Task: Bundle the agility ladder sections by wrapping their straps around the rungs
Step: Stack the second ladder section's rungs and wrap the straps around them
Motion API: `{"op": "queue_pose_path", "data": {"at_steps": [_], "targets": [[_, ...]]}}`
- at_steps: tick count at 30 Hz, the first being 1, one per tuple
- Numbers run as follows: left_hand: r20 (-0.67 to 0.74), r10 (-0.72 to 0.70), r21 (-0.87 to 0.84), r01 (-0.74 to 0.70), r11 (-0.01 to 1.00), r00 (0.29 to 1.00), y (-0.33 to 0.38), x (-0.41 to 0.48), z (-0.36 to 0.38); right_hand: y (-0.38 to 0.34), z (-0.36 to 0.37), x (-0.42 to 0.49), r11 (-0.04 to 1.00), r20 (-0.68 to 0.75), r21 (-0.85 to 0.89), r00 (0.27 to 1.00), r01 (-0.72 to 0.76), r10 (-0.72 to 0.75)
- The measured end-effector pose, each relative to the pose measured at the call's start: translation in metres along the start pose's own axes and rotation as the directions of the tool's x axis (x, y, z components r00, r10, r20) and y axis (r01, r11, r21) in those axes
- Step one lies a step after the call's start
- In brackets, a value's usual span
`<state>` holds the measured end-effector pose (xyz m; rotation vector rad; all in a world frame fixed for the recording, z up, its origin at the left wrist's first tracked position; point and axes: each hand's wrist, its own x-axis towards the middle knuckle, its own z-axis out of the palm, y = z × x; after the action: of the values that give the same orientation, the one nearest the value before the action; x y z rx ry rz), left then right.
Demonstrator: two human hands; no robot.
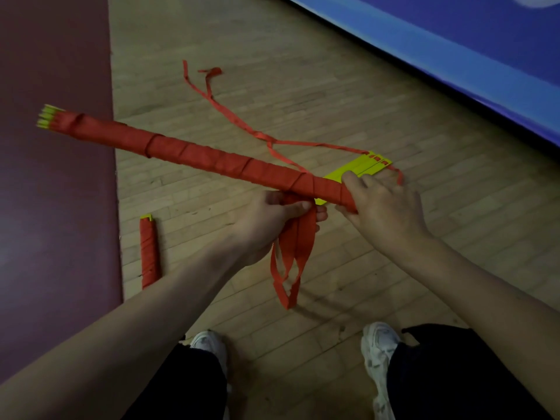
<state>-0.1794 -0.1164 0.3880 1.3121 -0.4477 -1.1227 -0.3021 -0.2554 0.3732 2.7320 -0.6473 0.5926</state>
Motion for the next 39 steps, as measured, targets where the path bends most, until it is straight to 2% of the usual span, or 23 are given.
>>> {"op": "queue_pose_path", "data": {"at_steps": [4, 6, 8, 11, 14, 17, 19, 21, 24, 28, 30, 32, 33, 35, 39], "targets": [[-0.005, 0.094, 0.072, -0.094, 0.993, 0.996, 0.003, -0.003, -0.001, -0.001, 0.009, -0.002, 0.997, -0.155, 0.028, 0.986, 0.07, -0.065], [-0.034, 0.118, 0.044, -0.116, 0.992, 0.992, 0.008, -0.006, 0.0, -0.002, 0.012, -0.002, 0.996, -0.188, 0.003, 0.978, 0.089, -0.087], [-0.046, 0.114, -0.021, -0.115, 0.993, 0.992, 0.014, -0.009, 0.002, -0.004, 0.014, -0.003, 0.996, -0.186, -0.006, 0.978, 0.092, -0.091], [-0.138, 0.083, -0.1, -0.097, 0.99, 0.987, 0.019, -0.008, 0.004, -0.007, 0.016, -0.005, 0.995, -0.156, 0.048, 0.984, 0.09, -0.082], [-0.182, 0.071, -0.108, -0.091, 0.99, 0.981, 0.017, -0.006, 0.001, -0.005, 0.009, -0.003, 0.968, -0.07, 0.233, 0.995, 0.09, -0.075], [-0.161, 0.087, -0.075, -0.1, 0.992, 0.983, 0.017, -0.006, -0.003, 0.009, -0.012, 0.008, 0.833, 0.2, 0.548, 0.979, -0.07, -0.049], [-0.114, 0.097, -0.076, -0.106, 0.992, 0.989, 0.019, -0.007, -0.004, 0.024, -0.026, 0.016, 0.765, 0.36, 0.62, 0.929, -0.174, -0.081], [-0.065, 0.094, -0.053, -0.098, 0.994, 0.993, 0.02, -0.008, -0.004, 0.032, -0.033, 0.019, 0.694, 0.463, 0.68, 0.872, -0.235, -0.159], [0.005, 0.108, -0.04, -0.108, 0.993, 0.994, 0.021, -0.01, -0.004, 0.034, -0.031, 0.02, 0.52, 0.547, 0.771, 0.801, -0.367, -0.245], [0.084, 0.143, -0.063, -0.138, 0.988, 0.986, 0.021, -0.008, -0.01, 0.043, -0.032, 0.022, 0.2, 0.631, 0.77, 0.675, -0.606, -0.381], [0.111, 0.153, -0.06, -0.147, 0.987, 0.982, 0.021, -0.006, -0.013, 0.045, -0.033, 0.023, 0.151, 0.649, 0.723, 0.588, -0.674, -0.482], [0.132, 0.156, -0.022, -0.155, 0.988, 0.979, 0.02, -0.006, -0.015, 0.043, -0.031, 0.019, 0.175, 0.659, 0.686, 0.502, -0.706, -0.56], [0.141, 0.156, 0.003, -0.159, 0.987, 0.978, 0.019, -0.005, -0.016, 0.041, -0.03, 0.017, 0.176, 0.658, 0.678, 0.483, -0.714, -0.578], [0.152, 0.151, 0.03, -0.157, 0.987, 0.977, 0.019, -0.004, -0.018, 0.037, -0.027, 0.013, 0.153, 0.657, 0.684, 0.51, -0.713, -0.556], [0.174, 0.182, 0.01, -0.187, 0.982, 0.968, 0.02, -0.005, -0.019, 0.033, -0.026, 0.012, 0.065, 0.614, 0.735, 0.622, -0.674, -0.486]]}}
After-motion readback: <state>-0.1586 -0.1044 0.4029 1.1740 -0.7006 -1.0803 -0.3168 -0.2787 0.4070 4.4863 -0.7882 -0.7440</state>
